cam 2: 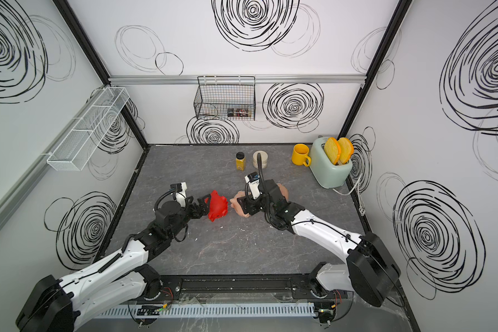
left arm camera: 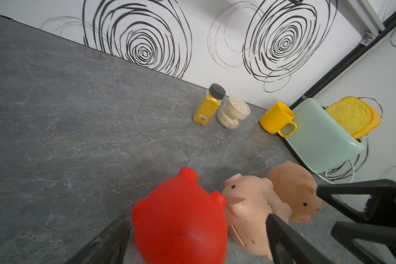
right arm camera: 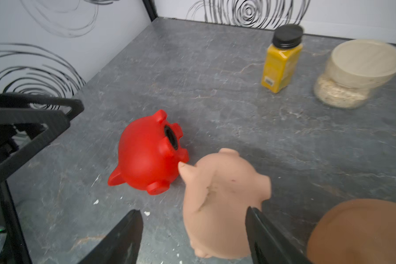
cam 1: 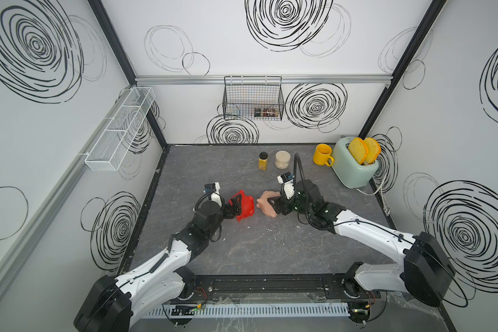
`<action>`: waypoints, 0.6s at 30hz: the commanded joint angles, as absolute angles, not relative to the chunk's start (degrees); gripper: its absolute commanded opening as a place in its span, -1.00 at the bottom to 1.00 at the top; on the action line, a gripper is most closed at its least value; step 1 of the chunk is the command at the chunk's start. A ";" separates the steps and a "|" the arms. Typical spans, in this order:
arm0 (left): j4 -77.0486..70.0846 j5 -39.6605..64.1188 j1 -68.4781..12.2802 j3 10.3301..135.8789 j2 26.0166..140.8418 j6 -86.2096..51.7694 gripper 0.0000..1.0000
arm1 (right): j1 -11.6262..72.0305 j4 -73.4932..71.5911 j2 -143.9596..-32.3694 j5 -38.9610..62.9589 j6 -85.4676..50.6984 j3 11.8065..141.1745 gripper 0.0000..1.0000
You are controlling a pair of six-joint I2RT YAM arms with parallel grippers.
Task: Open piggy banks
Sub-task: Move the piggy bank to the center of the board.
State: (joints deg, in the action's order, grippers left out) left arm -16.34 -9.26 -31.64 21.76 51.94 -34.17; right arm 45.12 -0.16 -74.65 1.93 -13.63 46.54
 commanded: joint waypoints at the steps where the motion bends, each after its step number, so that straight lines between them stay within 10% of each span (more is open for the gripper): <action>1: -15.60 -3.52 -31.99 19.34 48.32 -37.33 0.92 | 47.79 7.16 -75.67 -0.67 -14.13 49.70 0.36; 18: -9.27 8.00 -19.31 10.39 37.33 -43.87 0.92 | 53.02 18.76 -95.94 -2.69 -23.27 64.71 0.03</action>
